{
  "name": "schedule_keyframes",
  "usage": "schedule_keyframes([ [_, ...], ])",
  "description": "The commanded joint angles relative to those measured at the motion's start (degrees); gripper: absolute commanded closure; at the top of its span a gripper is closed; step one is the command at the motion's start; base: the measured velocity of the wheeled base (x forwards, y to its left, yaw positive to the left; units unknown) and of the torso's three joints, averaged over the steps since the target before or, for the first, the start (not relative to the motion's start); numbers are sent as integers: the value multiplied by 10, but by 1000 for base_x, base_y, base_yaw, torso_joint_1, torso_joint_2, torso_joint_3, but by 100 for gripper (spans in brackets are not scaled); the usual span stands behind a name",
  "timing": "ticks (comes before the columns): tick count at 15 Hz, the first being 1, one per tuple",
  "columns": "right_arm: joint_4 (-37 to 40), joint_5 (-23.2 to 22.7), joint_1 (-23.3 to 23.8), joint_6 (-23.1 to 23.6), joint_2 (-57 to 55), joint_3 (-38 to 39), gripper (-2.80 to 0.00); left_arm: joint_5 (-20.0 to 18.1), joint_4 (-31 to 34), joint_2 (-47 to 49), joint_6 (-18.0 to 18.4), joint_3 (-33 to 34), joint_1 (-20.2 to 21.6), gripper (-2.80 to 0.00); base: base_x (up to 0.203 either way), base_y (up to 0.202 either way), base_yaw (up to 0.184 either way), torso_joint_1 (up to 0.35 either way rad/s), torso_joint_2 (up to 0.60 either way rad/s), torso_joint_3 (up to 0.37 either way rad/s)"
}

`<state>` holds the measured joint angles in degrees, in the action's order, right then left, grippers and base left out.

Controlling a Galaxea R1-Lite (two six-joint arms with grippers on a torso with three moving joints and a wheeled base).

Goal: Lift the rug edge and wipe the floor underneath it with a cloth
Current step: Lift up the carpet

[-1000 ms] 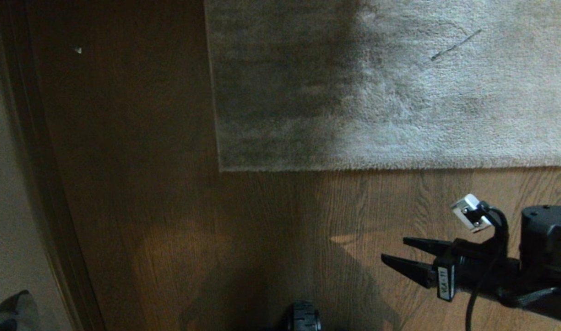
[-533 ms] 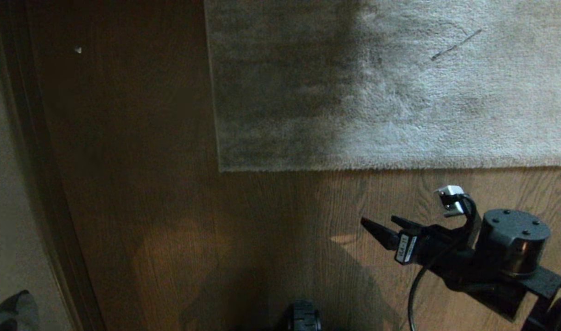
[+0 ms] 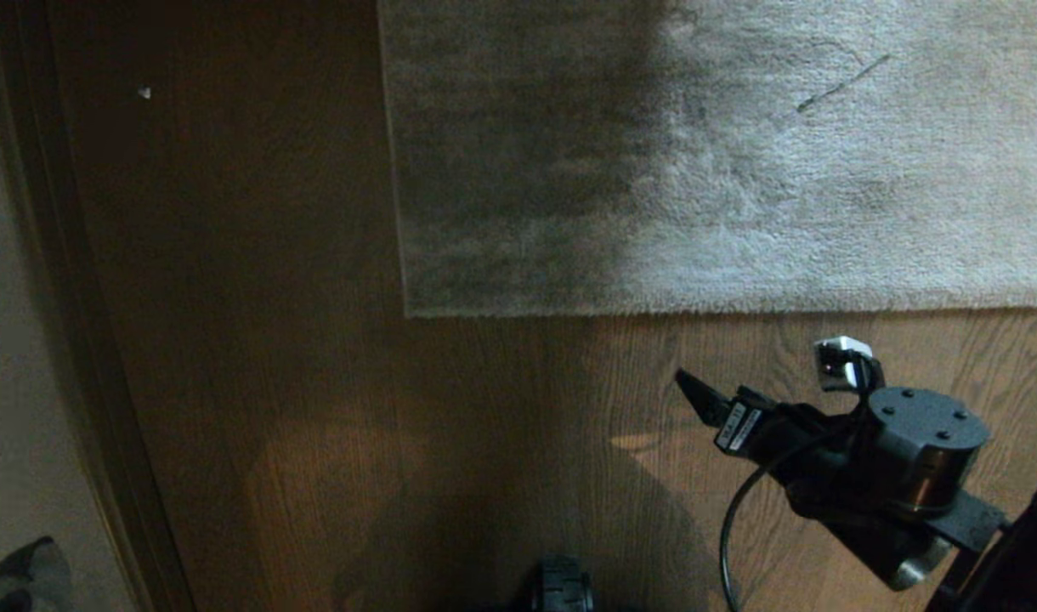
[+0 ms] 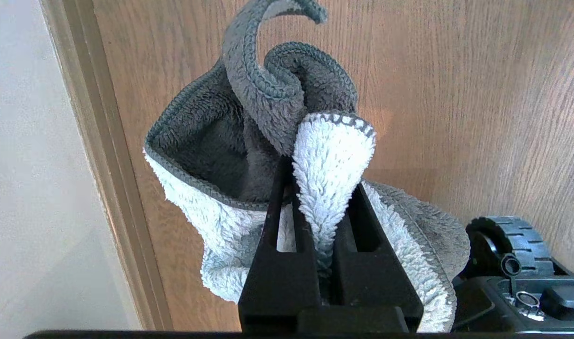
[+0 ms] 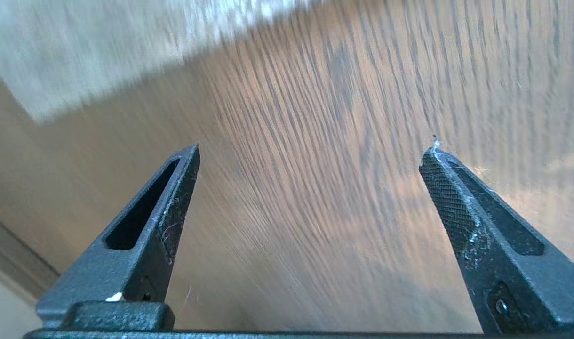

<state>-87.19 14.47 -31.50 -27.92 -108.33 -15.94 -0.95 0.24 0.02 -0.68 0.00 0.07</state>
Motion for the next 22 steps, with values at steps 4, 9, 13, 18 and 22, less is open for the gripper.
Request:
schedule_keyframes([
  [4,-27,74,-33,-105,-29,-106,-280,0,0,0,0,0,0,0,0,0,0,0,0,0],
  [9,-27,138,-78,-176,-79,-177,-280,0,-1,0,0,0,0,0,0,0,0,0,0,0],
  [13,-27,147,-108,-186,-127,-238,-280,0,0,0,0,0,0,0,0,0,0,0,0,0],
  [18,-28,154,-132,-178,-188,-326,-280,0,-1,0,0,0,0,0,0,0,0,0,0,0],
  [22,-28,154,-142,-166,-218,-378,-280,0,-1,0,0,0,0,0,0,0,0,0,0,0],
])
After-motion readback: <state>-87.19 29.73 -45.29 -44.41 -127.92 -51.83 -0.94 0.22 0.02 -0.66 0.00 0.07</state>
